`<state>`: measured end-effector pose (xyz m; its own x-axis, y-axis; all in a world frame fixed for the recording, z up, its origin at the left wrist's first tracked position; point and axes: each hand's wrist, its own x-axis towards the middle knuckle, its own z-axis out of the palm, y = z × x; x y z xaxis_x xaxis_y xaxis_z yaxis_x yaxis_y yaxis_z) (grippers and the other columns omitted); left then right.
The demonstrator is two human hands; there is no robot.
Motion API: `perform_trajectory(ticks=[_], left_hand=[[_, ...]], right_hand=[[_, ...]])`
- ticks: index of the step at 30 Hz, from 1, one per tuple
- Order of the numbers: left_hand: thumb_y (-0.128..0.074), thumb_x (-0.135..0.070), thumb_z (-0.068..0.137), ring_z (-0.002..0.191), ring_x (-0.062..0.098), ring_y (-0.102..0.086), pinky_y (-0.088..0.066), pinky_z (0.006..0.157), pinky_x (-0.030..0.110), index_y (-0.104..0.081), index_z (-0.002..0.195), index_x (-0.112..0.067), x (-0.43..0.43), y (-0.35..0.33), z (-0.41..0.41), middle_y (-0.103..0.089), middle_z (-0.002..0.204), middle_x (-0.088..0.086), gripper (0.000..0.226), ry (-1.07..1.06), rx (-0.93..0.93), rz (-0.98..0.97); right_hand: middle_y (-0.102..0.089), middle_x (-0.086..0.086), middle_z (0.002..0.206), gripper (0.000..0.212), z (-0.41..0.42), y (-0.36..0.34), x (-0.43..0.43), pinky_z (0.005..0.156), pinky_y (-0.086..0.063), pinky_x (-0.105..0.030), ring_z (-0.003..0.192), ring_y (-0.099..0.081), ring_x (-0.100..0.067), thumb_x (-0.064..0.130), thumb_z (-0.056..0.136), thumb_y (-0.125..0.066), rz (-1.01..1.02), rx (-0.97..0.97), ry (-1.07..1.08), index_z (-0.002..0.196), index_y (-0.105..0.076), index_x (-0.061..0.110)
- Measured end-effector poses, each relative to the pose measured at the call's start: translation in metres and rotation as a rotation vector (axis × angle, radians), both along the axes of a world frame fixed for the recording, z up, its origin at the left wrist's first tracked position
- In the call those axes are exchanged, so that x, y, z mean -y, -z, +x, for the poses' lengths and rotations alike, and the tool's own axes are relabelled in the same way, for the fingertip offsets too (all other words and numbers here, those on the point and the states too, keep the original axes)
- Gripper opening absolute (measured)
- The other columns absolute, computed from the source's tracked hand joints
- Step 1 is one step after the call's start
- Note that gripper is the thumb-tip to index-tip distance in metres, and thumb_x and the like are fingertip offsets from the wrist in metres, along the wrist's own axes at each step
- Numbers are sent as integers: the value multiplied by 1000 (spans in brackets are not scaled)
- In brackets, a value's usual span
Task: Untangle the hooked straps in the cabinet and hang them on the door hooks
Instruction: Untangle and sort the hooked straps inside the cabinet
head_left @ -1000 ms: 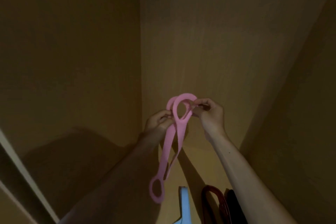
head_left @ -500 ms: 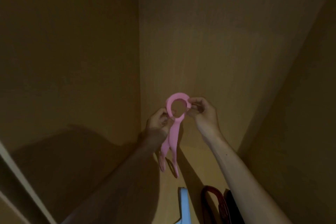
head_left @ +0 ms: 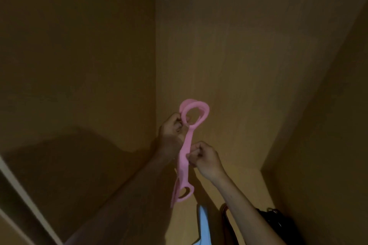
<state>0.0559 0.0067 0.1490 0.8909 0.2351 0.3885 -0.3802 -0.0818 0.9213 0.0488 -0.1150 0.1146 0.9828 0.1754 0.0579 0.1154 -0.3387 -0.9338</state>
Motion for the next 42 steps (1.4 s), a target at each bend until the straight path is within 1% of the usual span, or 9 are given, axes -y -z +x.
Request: perform_trajectory(ticks=[12, 16, 19, 24, 28, 32, 36, 39, 42], left_hand=[[-61, -12, 77, 92, 26, -66, -51, 83, 49, -63, 90, -16, -2, 2, 2, -71, 93, 3, 13, -16, 14, 8], [-62, -13, 76, 86, 13, -65, -52, 79, 37, -62, 90, -18, -1, -2, 0, -70, 85, -12, 15, 5, 16, -36], [-62, -8, 75, 85, 5, -64, -50, 78, 25, -60, 88, -23, -1, -4, -1, -70, 85, -17, 20, 25, 14, -84], [-57, 17, 79, 93, 18, -63, -52, 81, 30, -53, 97, -19, -6, -8, 0, -64, 103, 10, 41, -40, 5, -244], [-67, 8, 76, 94, 24, -63, -55, 85, 40, -43, 123, -16, -26, 5, 8, -62, 112, 16, 59, -283, -135, -314], [-72, -27, 72, 67, 2, -66, -52, 72, 19, -59, 90, -12, -46, 29, 5, -65, 84, 6, 27, -409, -445, 107], [-63, -45, 77, 84, 28, -71, -56, 68, 33, -61, 103, -7, -53, 46, -7, -70, 95, 18, 46, -127, -718, 677], [-57, -51, 60, 98, 9, -64, -47, 84, 32, -58, 111, -11, -41, 37, -13, -60, 118, 24, 65, 134, -389, 711], [-58, -38, 57, 108, 20, -58, -49, 90, 34, -56, 119, -7, -26, 29, -13, -60, 119, 14, 69, 391, -221, 732]], right_hand=[[-57, 0, 83, 22, 5, 1, -7, 68, -55, -49, 75, -64, -30, 8, 78, -68, 2, 11, 81, 89, -53, 18], [-62, 4, 91, 21, 7, 2, -8, 61, -46, -13, 78, -58, -6, 8, 82, -63, -44, 13, -55, 103, -63, 13], [-65, 0, 94, 21, 6, 7, -8, 61, -45, -7, 78, -59, 0, 6, 87, -59, 5, -35, -115, 108, -63, 9], [-53, 4, 69, 15, 4, 15, -3, 56, -40, -10, 61, -53, -2, 4, 92, -52, 44, -122, -186, 80, -57, 12], [-54, 1, 71, 11, 1, 18, 5, 58, -40, -15, 62, -53, -8, 3, 94, -48, 77, -107, -220, 88, -57, 4], [-57, -2, 73, 12, 2, 11, 11, 63, -42, -25, 64, -54, -13, 6, 94, -48, 99, -71, -236, 96, -58, 1], [-61, 4, 74, 16, 6, -2, 8, 62, -42, -18, 66, -56, -9, 6, 91, -49, 31, -68, -242, 90, -64, 12], [-64, 3, 75, 14, 6, -9, 7, 65, -43, -22, 69, -60, -10, 11, 86, -54, -92, -76, -291, 84, -66, 18], [-66, 4, 79, 17, 6, -15, 10, 63, -46, -22, 73, -64, -12, 11, 78, -59, -156, -112, -334, 80, -68, 26]])
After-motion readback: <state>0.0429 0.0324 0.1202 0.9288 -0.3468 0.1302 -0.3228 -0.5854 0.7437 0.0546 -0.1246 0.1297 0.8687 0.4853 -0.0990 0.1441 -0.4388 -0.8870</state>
